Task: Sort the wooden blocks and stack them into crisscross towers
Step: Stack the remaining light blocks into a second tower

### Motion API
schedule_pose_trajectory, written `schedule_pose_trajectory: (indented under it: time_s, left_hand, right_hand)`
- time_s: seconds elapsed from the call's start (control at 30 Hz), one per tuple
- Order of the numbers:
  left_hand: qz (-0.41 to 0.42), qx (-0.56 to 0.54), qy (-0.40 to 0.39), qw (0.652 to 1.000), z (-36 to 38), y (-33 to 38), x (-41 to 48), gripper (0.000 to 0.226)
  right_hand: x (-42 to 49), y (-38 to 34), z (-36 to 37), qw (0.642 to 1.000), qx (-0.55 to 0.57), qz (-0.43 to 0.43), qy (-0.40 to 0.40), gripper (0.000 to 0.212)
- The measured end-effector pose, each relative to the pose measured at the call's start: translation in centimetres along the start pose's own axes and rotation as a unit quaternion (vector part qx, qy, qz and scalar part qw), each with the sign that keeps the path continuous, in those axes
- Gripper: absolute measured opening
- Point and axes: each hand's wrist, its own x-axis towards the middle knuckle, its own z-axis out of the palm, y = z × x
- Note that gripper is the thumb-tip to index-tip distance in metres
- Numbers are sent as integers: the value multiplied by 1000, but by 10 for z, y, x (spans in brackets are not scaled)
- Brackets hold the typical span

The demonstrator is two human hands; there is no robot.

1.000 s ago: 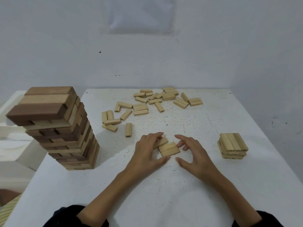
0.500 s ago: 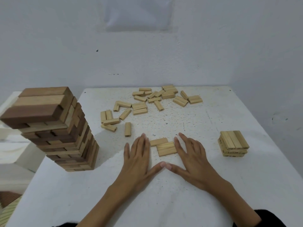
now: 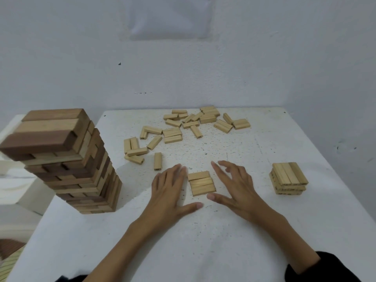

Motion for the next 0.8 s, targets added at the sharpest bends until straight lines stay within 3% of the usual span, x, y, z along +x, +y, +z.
schedule_pose_trajectory:
  time_s: [0.13, 0.27, 0.43, 0.8]
  left_hand:
    - [22, -79, 39, 996, -3, -7, 9, 87]
    - [26, -117, 64, 991, -3, -8, 12, 74]
    - [52, -135, 65, 987, -5, -10, 12, 59]
    - [151, -137, 112, 973, -17, 8, 22, 55]
  right_hand:
    - [12, 8, -3, 1000, -2, -25, 4, 112]
    - [16, 8, -2, 997, 55, -35, 35, 83]
    - [13, 12, -2, 992, 92, -65, 54, 71]
    - [-4, 18, -30, 981, 105, -108, 119, 60]
